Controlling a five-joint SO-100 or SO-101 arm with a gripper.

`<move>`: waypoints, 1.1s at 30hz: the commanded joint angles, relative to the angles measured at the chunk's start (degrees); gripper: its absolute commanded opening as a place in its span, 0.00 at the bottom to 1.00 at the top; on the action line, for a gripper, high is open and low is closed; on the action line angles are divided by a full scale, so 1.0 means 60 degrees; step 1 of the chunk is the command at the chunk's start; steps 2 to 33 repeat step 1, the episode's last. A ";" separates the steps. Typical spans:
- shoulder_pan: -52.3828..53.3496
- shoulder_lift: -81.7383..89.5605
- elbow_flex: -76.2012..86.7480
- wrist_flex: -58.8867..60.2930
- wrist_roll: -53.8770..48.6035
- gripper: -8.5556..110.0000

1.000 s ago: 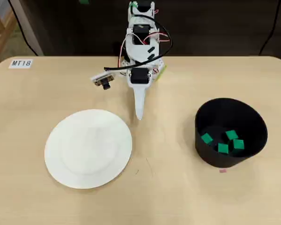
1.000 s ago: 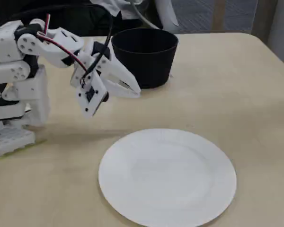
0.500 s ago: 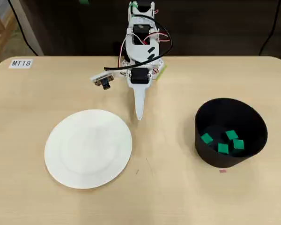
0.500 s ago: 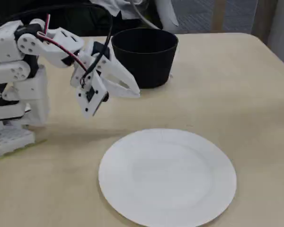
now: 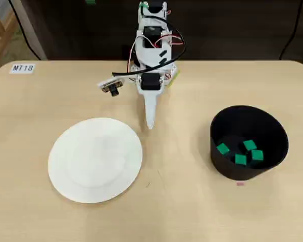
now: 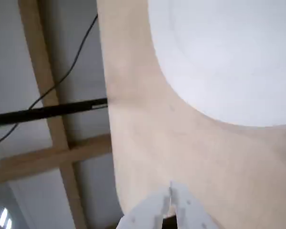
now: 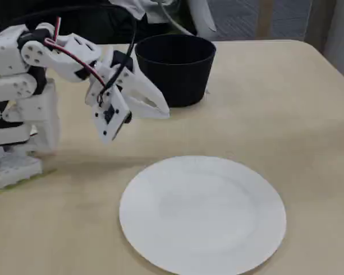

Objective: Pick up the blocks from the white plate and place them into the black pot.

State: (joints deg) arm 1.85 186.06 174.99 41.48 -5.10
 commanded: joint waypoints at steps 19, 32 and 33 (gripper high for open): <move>-0.0029 0.0059 0.0322 -0.0132 0.0029 0.05; -0.0029 0.0059 0.0322 -0.0132 0.0029 0.05; -0.0029 0.0059 0.0322 -0.0132 0.0029 0.05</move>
